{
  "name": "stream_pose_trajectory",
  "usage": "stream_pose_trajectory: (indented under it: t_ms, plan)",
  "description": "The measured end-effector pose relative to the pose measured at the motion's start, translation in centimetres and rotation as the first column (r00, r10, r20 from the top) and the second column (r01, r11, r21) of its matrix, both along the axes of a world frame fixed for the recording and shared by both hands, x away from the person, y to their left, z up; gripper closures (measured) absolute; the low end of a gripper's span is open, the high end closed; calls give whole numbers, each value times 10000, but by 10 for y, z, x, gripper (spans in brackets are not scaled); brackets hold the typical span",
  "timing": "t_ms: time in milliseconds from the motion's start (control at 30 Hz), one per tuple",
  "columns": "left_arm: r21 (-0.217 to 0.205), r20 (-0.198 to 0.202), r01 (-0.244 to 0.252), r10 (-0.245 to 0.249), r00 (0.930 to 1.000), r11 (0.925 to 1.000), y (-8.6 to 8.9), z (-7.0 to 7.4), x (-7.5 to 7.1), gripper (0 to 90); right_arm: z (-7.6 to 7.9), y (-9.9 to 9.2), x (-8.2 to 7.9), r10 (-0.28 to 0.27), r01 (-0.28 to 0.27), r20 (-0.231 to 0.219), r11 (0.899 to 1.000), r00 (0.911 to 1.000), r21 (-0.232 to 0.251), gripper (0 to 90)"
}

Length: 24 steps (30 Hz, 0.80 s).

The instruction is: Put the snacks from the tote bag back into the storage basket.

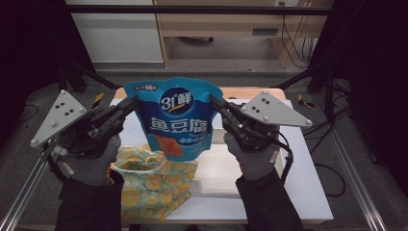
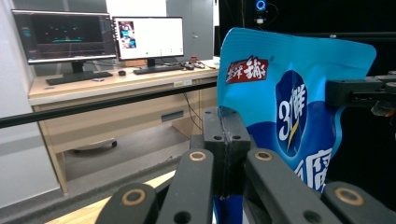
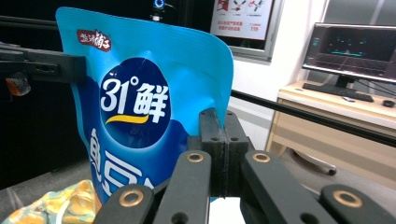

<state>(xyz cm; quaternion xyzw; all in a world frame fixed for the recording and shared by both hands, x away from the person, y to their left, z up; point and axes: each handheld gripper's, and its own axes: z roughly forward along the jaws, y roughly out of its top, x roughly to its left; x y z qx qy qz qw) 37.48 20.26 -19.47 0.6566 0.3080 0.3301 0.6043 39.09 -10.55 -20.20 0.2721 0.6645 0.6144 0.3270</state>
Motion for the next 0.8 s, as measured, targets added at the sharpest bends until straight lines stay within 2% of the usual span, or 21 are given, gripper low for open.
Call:
stream_pose_trajectory:
  t_ms: [400, 800]
  plan:
    - [17, -187, 531, -530, 9984, 9986, -35, -9, 7, 900, -8, -36, -8, -484, 485, -77, 9988, 9988, 95, 900]
    - [-8, -334, 966, -966, 9948, 9953, -60, -21, 12, 900, -20, -62, -12, -903, 904, -183, 9959, 9957, 70, 900]
